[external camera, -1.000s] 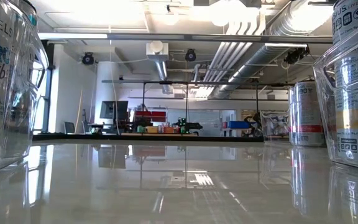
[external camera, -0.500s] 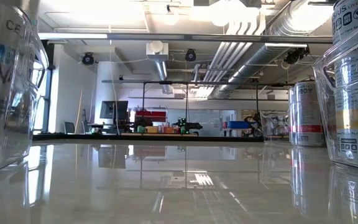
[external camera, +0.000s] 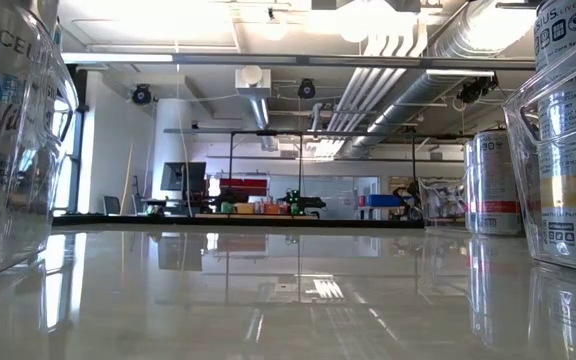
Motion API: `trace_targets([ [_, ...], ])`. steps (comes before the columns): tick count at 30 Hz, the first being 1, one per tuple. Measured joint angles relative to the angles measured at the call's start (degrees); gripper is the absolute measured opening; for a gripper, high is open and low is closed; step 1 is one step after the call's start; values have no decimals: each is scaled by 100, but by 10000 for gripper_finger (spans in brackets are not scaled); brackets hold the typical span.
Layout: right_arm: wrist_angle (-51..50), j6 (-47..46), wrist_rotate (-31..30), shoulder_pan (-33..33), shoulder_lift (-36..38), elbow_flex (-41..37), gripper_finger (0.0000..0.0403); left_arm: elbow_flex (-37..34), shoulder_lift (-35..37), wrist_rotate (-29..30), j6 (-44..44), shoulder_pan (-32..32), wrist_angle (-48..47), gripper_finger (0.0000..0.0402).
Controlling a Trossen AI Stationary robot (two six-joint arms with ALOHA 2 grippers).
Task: Sort soda cans
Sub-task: Put the white-blue soda can into the bottom left transparent bin
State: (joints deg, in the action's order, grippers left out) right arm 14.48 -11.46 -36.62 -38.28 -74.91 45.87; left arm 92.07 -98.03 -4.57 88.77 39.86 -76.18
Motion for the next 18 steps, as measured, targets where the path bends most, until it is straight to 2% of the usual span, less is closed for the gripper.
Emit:
trace_targets([
  [12,-2,17,0,0,0,0,318,54,-346,-171,138,-14,-78,259],
  [18,-2,79,2,0,0,0,318,61,-370,0,215,36,5,260],
])
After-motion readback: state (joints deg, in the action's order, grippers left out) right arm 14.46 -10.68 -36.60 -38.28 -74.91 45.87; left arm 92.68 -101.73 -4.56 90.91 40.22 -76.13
